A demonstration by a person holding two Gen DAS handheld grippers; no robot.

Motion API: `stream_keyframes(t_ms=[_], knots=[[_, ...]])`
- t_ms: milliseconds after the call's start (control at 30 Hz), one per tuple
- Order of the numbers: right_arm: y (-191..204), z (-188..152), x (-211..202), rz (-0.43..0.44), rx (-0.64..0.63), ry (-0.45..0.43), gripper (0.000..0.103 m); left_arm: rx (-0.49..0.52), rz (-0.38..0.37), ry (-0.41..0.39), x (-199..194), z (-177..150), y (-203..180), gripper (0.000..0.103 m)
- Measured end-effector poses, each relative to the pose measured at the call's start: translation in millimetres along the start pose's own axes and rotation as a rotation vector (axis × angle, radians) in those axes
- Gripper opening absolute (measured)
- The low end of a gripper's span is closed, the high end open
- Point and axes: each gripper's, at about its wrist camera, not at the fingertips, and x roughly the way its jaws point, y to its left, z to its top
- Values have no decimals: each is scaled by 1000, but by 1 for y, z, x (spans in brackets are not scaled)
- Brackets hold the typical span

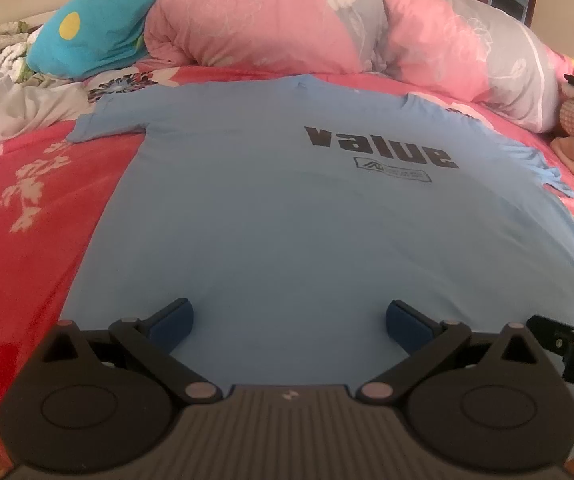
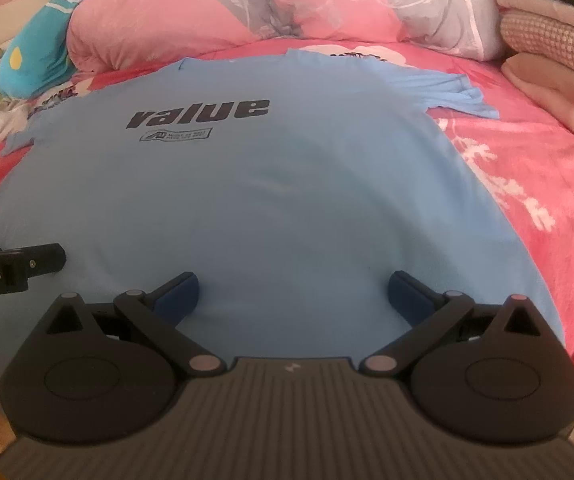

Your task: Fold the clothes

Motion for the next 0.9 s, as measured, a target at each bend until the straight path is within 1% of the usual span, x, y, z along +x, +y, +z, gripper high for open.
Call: stream_keyframes(t_ms=[200,433,700,900], knots=[[-6,-2,0,25,39,-5,102,-4,6,3,1,1,-1,103],[-5,-5,-1,25,27,-19,102,-5,8,3,0,1,-1,103],[-8,-8,-3,48,30,-42,102,5,12,-8,0,-1,-2,103],[-7,-10,-3,46,7,-46,102,25,37,-22,-1,-2,-7,103]])
